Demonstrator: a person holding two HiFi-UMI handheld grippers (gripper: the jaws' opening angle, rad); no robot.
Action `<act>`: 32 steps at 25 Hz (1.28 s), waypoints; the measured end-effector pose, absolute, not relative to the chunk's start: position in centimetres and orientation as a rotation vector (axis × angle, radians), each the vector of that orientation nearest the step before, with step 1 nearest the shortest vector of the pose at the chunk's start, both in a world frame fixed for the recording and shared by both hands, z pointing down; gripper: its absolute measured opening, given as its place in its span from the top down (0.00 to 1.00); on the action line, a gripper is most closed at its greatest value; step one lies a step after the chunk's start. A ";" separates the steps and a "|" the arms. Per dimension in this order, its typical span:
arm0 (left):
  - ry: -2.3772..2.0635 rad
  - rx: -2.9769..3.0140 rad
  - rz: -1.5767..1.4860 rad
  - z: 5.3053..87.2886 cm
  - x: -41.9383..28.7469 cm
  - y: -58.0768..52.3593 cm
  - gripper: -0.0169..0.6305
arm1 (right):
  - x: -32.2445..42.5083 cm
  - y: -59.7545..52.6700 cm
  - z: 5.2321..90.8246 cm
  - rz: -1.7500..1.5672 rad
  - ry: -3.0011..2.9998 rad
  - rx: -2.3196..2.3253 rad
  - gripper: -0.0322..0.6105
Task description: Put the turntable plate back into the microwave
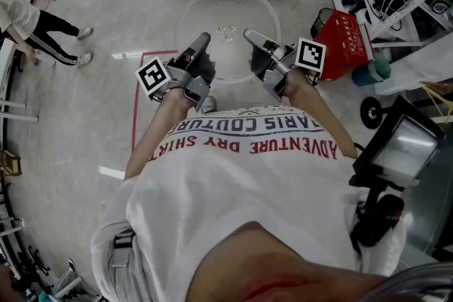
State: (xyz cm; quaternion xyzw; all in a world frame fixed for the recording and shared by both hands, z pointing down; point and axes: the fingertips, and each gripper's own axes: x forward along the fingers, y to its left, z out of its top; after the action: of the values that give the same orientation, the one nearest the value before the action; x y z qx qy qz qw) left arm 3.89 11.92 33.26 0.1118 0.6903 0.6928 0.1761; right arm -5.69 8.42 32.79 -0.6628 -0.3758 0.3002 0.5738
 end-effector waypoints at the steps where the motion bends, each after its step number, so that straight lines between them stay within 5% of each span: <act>1: 1.953 0.314 1.963 33.3 3.8 11.9 0.94 | -5.7 8.4 32.8 0.703 -0.882 -1.553 0.91; 32: 1.809 0.394 2.011 35.0 4.7 12.1 0.94 | -5.7 7.7 33.7 0.719 -0.881 -1.504 0.91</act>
State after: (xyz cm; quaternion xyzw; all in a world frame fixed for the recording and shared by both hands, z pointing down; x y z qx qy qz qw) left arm 4.68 12.14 35.03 0.1411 0.6481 0.7205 0.2025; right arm -5.67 7.71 33.74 -0.6455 -0.3782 0.3084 0.5875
